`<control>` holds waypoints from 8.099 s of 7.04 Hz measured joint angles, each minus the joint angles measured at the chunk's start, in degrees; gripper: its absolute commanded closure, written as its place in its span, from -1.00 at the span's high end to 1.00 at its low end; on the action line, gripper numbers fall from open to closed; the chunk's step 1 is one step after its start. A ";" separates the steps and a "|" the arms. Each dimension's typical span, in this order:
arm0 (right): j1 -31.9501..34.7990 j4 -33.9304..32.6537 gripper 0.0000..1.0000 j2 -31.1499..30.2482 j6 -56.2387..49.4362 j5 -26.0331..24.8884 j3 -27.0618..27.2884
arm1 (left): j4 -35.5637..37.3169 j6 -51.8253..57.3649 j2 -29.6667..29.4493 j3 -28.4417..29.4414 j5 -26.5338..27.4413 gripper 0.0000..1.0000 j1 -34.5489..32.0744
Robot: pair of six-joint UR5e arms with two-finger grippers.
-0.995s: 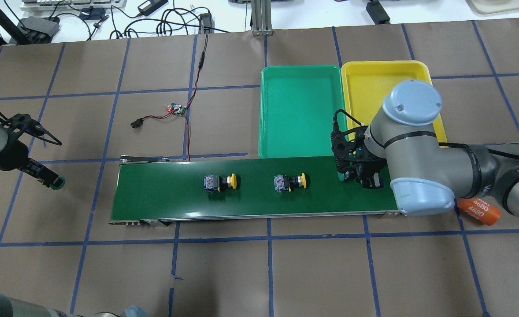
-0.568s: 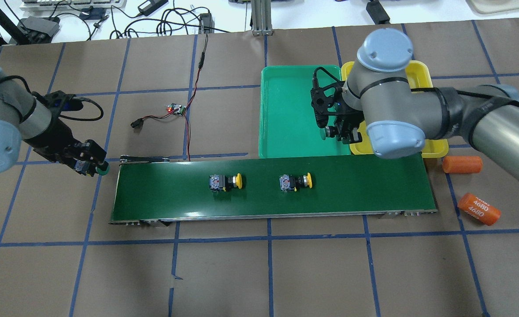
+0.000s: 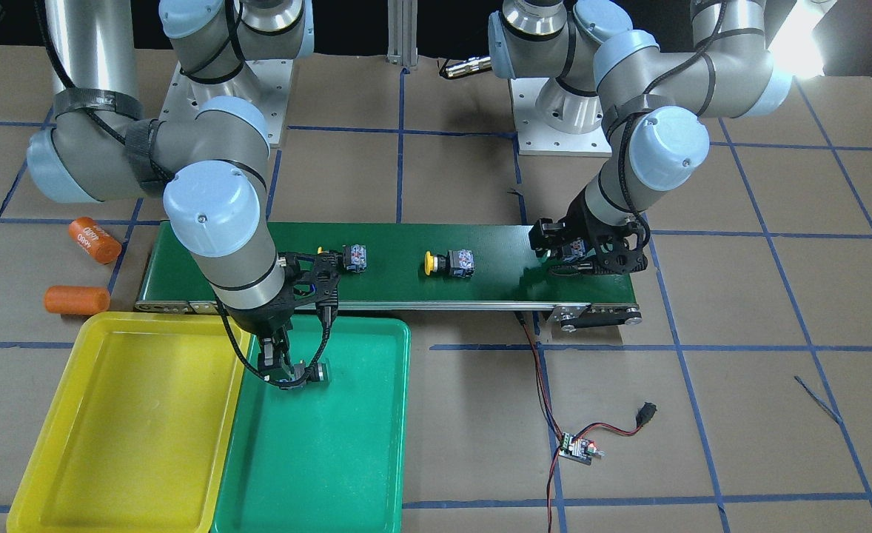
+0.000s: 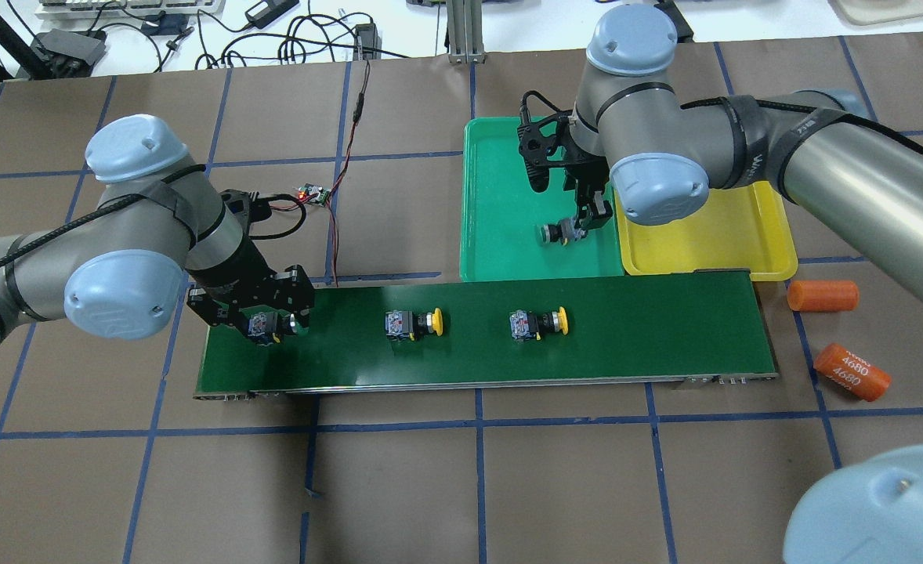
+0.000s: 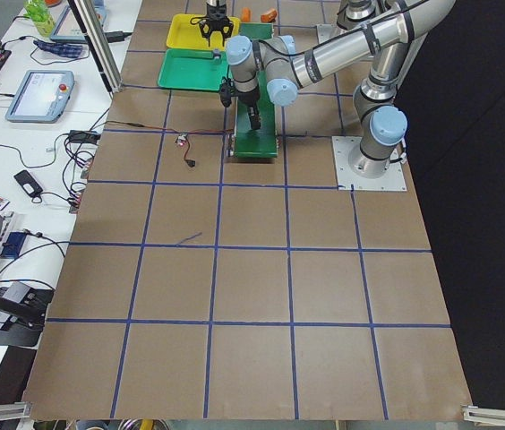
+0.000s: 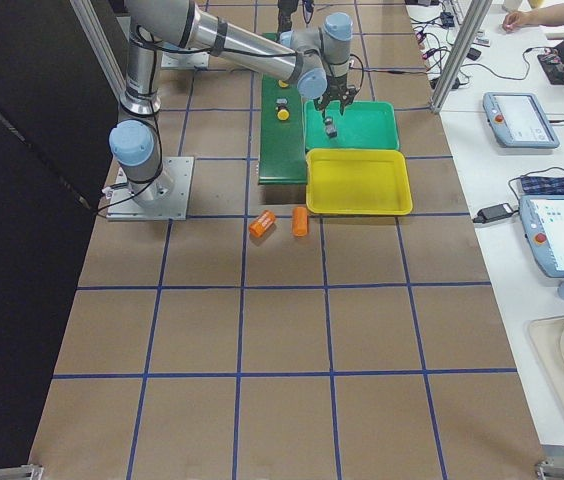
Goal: Sort buttons by color to trays
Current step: 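Carry green switch into green tray with right while left places switch on belt, then return right gripper to belt end while left gripper withdraws upward, then grasp the yellow-capped switch at belt end with right gripper, then carry yellow-capped switch into yellow tray with right gripper, release, then return right gripper to belt and grasp next yellow-capped switch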
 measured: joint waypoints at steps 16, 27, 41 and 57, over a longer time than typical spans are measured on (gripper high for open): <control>-10.62 -1.48 1.00 -17.50 -4.50 0.46 26.95 | -23.25 4.04 6.87 27.72 0.02 1.00 0.55; -1.40 -5.75 -0.51 -16.91 5.65 -0.32 26.51 | -22.60 5.98 7.95 27.23 0.40 1.00 0.63; -19.53 1.75 1.00 -2.79 -11.81 -1.23 5.12 | -24.36 6.24 5.42 29.57 2.25 1.00 0.79; -1.76 -3.16 -0.59 -15.26 2.99 -1.36 24.03 | -24.26 6.24 5.91 29.76 1.28 1.00 0.84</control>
